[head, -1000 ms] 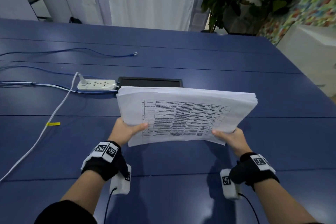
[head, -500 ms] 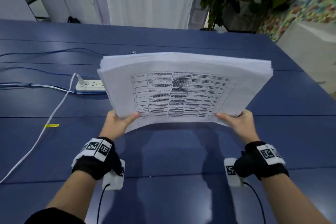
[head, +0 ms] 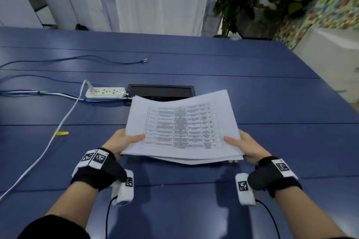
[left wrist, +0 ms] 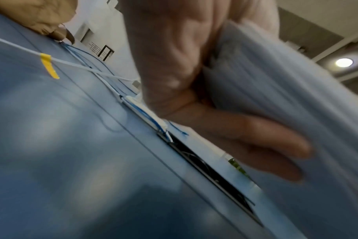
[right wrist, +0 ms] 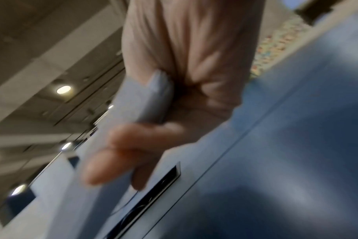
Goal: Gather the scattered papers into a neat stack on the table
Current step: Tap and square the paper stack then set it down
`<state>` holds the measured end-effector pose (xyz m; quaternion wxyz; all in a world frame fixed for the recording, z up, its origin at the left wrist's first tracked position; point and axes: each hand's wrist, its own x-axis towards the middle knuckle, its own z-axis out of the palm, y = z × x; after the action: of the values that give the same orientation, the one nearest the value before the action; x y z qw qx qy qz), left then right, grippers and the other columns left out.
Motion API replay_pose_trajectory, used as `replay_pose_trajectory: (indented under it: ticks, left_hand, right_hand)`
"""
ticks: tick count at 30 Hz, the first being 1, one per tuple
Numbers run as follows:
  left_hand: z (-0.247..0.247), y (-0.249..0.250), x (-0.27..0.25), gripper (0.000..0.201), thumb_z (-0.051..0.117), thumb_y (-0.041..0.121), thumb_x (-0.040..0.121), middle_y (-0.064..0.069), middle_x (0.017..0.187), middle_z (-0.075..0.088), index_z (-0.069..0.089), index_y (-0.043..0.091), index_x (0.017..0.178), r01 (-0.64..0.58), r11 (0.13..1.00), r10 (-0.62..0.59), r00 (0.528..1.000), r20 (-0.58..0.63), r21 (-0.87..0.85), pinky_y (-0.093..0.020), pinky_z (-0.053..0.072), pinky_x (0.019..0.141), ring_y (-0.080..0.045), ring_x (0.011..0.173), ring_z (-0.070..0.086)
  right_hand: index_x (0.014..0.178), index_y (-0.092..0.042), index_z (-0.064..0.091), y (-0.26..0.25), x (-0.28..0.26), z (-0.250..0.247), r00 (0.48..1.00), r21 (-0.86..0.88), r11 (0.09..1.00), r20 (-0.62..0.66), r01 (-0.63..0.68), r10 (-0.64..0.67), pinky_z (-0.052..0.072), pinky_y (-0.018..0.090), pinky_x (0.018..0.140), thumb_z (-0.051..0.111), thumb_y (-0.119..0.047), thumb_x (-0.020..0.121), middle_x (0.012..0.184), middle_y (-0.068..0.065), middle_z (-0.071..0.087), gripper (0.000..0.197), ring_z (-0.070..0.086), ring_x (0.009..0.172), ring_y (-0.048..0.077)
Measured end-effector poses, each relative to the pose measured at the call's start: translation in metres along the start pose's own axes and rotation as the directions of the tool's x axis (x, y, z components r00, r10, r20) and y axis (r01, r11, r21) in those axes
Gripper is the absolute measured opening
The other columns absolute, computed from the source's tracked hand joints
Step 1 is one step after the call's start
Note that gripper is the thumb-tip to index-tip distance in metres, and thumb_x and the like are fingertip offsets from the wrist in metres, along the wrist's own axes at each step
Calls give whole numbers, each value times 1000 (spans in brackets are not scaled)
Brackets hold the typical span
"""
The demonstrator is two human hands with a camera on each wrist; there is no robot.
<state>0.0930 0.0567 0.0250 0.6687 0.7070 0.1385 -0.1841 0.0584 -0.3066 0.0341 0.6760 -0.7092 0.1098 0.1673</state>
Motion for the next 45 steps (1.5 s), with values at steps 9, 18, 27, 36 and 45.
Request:
replay_pose_trajectory:
  ticks: [9,18,27,36,45]
  left_hand:
    - [4,-44,3,31,65,4,83,-18,116,65,60,-5,112,155,979,-160,987,24,130,-37,50,88,-26,89,65]
    - [34,-20,-9,39,53,-3,89,-2,115,55,41,11,123,-269,952,298,924,-238,149,-30,42,95,-10,101,55]
    - [34,34,-28,34,64,-1,82,14,97,65,56,26,99,-538,835,490,823,-288,-117,-8,52,68,11,79,65]
    - [12,47,-33,56,81,32,48,14,94,67,62,25,99,-582,811,557,802,-214,-69,-12,53,73,5,80,64]
    - [31,39,-25,32,74,-1,72,19,82,73,67,22,94,-516,856,516,854,-58,21,-18,54,84,4,82,67]
  right_hand:
    - [113,7,60,46,15,-10,966,1,971,-98,-239,238,59,30,72,60,1,86,98,12,71,27,71,75,20]
    - [110,-17,53,8,5,16,925,-149,975,-319,167,-207,48,27,89,52,2,91,108,-4,64,26,60,104,19]
    - [98,-19,63,-30,1,17,859,-20,910,-322,413,-397,56,20,72,74,4,73,98,-7,70,36,69,85,6]
    - [96,-10,69,-42,1,9,860,52,891,-292,452,-419,54,19,66,91,-44,31,87,-8,76,77,71,80,7]
    - [90,-13,71,-40,4,20,880,142,890,-276,434,-386,56,21,66,93,-48,22,87,-5,76,79,72,81,11]
